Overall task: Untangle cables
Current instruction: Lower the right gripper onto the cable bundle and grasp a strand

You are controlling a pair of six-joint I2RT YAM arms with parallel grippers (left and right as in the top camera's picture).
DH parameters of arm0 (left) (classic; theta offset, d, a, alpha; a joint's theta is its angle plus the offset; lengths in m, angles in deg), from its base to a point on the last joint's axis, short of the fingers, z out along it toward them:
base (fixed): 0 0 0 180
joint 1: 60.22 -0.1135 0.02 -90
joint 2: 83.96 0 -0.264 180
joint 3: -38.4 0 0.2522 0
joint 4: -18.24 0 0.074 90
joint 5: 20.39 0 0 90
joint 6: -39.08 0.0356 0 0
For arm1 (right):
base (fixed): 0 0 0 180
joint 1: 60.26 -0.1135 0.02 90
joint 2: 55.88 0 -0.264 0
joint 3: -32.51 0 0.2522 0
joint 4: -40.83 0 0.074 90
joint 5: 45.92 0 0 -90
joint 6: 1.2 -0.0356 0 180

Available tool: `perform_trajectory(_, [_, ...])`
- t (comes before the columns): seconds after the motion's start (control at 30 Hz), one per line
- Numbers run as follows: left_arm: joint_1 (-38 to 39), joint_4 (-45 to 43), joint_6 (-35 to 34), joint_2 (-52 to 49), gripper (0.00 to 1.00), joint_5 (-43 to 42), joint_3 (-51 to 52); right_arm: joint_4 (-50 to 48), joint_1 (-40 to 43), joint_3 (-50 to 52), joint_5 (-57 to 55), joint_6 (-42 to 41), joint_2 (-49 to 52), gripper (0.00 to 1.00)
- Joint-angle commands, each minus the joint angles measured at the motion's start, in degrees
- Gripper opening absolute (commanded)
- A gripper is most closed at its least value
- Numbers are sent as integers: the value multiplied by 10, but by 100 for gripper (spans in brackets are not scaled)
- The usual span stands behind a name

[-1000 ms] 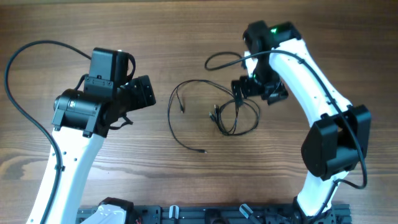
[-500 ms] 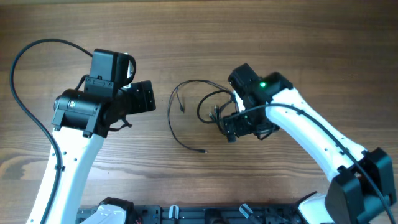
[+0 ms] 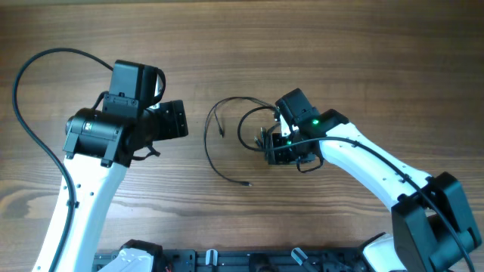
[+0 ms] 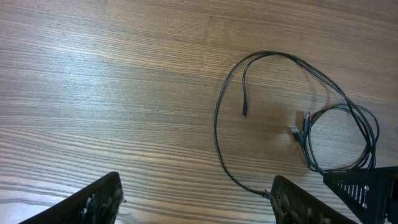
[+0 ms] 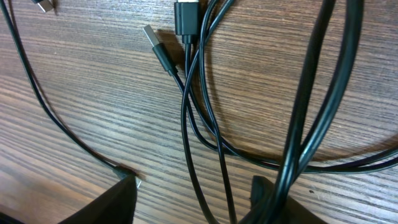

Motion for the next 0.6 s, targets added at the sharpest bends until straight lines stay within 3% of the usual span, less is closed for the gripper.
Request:
perform_trajectory(0.0, [-1,0,11,0,78,-7,0,-2,-2,1,9,-4,0,52])
perform_trajectory(0.13, [-1,1,9,0,78,-7,0,20,-2,1,-8,10,0,49])
perform_trajectory(0.33, [-1,6,9,0,78,-7,0,102,-2,1,-104,97,0,55])
perform_trajectory(0.57, [-1,7,9,0,78,-7,0,86,-2,1,-104,111,0,50])
